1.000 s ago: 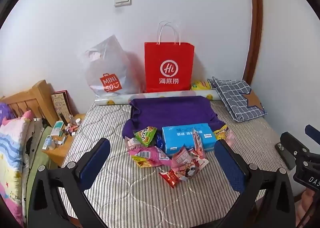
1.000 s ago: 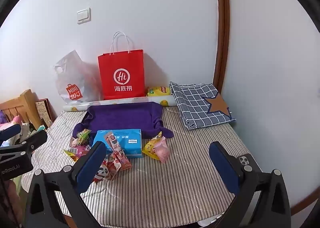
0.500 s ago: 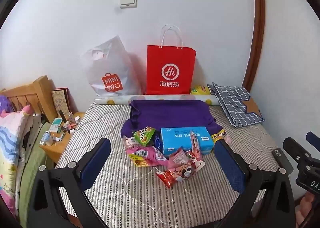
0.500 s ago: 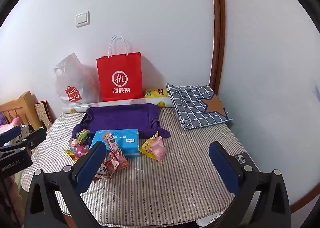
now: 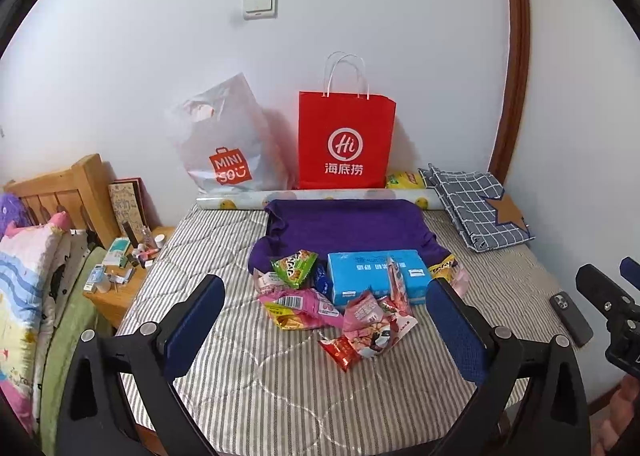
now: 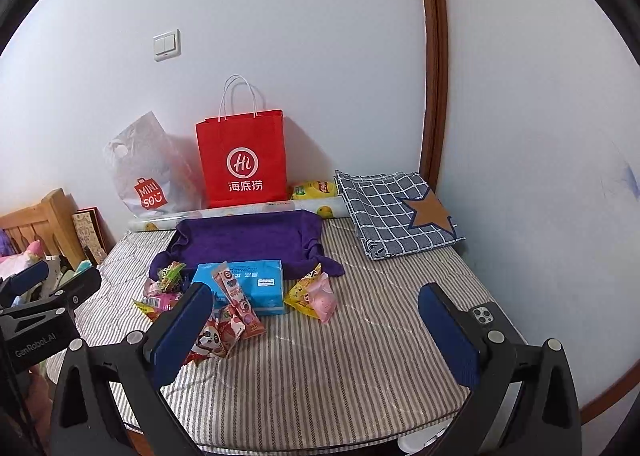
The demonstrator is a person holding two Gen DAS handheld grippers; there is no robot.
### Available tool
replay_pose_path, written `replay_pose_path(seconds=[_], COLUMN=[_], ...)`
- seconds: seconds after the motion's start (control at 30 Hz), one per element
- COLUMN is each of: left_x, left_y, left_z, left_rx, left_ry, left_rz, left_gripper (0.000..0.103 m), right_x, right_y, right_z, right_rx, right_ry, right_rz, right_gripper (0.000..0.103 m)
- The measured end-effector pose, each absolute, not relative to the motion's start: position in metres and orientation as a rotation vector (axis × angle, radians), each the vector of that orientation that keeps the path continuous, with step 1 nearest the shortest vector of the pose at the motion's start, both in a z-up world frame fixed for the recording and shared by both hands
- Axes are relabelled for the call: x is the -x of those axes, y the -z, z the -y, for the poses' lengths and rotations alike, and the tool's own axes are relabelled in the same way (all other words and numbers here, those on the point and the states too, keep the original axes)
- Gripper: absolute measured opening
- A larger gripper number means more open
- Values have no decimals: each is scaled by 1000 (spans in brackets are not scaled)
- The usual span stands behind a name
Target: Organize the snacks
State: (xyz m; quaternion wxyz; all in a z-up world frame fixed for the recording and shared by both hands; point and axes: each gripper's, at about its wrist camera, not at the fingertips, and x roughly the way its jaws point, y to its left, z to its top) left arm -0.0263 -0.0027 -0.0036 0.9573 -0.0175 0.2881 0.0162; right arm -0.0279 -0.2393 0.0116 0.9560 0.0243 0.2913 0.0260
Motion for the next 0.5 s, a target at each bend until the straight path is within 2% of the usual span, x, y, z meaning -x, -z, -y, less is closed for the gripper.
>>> replay_pose_path(seconds=[0.5], left_x=[25], left_y=[-4], left_z=[5], left_rx=[34], left_ry=[-31], left_rz=[-604], left_gripper=[101], right_x=[28], right_y=[-18], right_z=[236], right_rx=[-61], right_ry=[-63], right_rz=[-573], right_gripper=[103])
